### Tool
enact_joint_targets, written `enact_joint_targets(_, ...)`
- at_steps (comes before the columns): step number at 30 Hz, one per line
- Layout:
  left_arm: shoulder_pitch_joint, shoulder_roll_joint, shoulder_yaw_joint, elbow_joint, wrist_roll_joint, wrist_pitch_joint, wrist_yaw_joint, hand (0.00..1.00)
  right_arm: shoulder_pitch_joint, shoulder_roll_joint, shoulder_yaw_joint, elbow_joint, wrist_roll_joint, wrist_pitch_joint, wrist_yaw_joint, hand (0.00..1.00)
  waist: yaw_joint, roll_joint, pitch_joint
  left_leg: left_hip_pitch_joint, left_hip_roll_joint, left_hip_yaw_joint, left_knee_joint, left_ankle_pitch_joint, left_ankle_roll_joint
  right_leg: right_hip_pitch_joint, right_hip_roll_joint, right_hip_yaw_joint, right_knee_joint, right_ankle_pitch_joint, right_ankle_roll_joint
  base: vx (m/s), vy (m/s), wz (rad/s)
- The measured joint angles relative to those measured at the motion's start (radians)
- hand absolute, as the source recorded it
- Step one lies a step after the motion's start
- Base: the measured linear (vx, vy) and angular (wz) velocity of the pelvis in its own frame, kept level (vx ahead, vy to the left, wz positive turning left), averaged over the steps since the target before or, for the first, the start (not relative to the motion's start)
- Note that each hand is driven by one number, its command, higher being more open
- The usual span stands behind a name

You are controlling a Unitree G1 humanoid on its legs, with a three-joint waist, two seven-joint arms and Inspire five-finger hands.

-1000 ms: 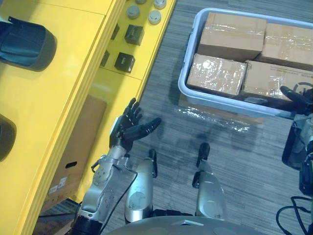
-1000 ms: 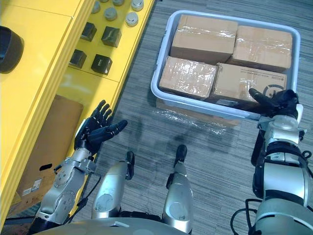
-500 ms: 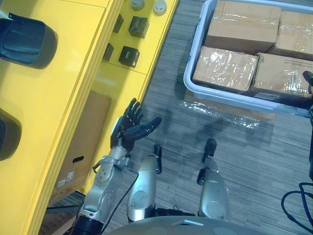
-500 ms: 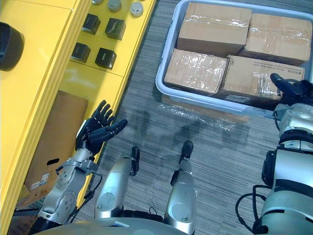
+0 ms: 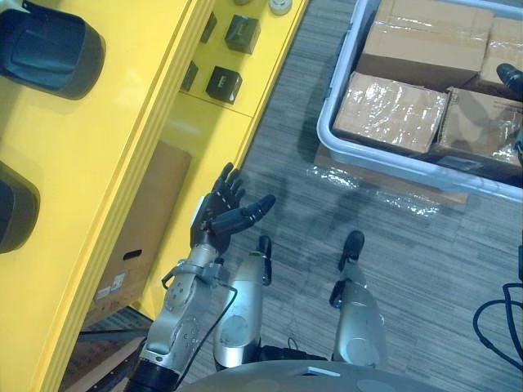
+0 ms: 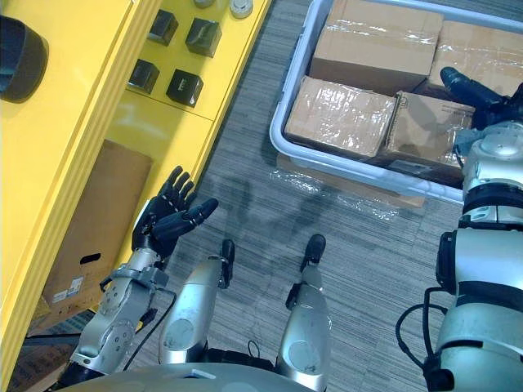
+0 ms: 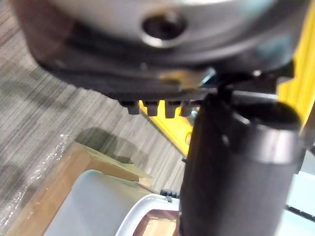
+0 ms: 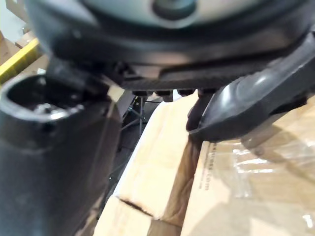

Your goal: Walk over and take three plastic housings, then place them on the shelf

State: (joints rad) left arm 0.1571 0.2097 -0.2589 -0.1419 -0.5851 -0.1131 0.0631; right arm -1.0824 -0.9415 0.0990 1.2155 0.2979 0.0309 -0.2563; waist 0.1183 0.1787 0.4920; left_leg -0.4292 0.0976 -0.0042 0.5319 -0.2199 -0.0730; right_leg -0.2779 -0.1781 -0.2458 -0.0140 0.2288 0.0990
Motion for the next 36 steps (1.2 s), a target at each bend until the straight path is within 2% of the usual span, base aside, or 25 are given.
enact_joint_targets(6,0.0,-0.008,-0.001,0.028,0.004,-0.013,0.002,1.0,-0.019,-0.002,0.071,-0.009,-0.013,0.0,0.003,1.0,0.018,0.002,0.007,-0.012,-0.001,-0.014,0.004,0.0,0.0,-0.002,0.0,-0.014,0.005,-0.002,-0.002,-0.04,0.036,0.05)
enact_joint_targets(16,0.0,-0.008,-0.016,0.034,0.004,-0.018,0.006,1.0,-0.026,-0.001,0.11,-0.008,-0.017,-0.001,0.009,1.0,0.044,0.003,0.008,-0.02,-0.001,-0.027,0.007,0.003,-0.001,-0.005,0.001,-0.026,0.018,-0.006,-0.008,-0.04,0.034,0.03)
enact_joint_targets(20,0.001,-0.014,-0.023,0.034,0.007,-0.022,0.013,1.0,-0.035,0.012,0.111,-0.018,-0.02,-0.049,-0.042,1.0,0.045,0.001,0.008,-0.021,-0.001,-0.028,0.007,0.004,-0.002,-0.013,0.0,-0.026,0.029,-0.01,-0.013,-0.04,0.037,0.0)
enact_joint_targets(25,0.008,-0.017,-0.019,0.033,0.007,-0.083,0.009,1.0,-0.036,0.013,0.106,-0.193,-0.019,-0.111,-0.155,1.0,0.035,-0.005,0.012,-0.019,0.003,-0.026,0.007,0.005,-0.002,-0.014,0.004,-0.024,0.03,-0.01,-0.013,-0.02,0.018,-0.02)
enact_joint_targets(28,0.018,-0.018,0.0,-0.021,0.007,-0.102,-0.018,1.0,0.009,0.015,0.059,-0.384,-0.021,-0.143,-0.172,1.0,0.012,-0.028,0.027,-0.007,0.01,-0.022,0.006,0.005,-0.003,-0.003,0.009,-0.023,0.03,-0.01,-0.013,-0.03,0.021,-0.02)
enact_joint_targets(31,0.053,-0.029,0.031,-0.119,0.007,-0.105,-0.034,1.0,0.209,0.072,-0.09,-0.632,-0.059,-0.181,-0.175,1.0,0.002,-0.073,0.038,0.059,0.017,0.0,-0.024,0.002,-0.007,0.036,0.011,-0.015,0.029,-0.01,-0.014,0.0,0.017,-0.14)
enact_joint_targets(34,0.087,-0.046,0.069,-0.213,0.012,-0.109,-0.041,1.0,0.484,0.186,-0.234,-0.906,-0.059,-0.198,-0.171,1.0,-0.019,-0.117,0.028,0.13,0.018,0.031,-0.064,-0.001,-0.009,0.072,0.008,0.0,0.027,-0.015,-0.014,0.03,0.027,-0.24)
enact_joint_targets(36,0.085,-0.046,0.106,-0.241,0.047,-0.11,-0.041,1.0,0.679,0.32,-0.317,-1.059,-0.059,-0.199,-0.146,1.0,-0.048,-0.163,0.003,0.149,0.023,0.057,-0.072,-0.013,-0.011,0.075,0.008,0.009,0.023,-0.034,-0.009,0.03,0.02,-0.29)
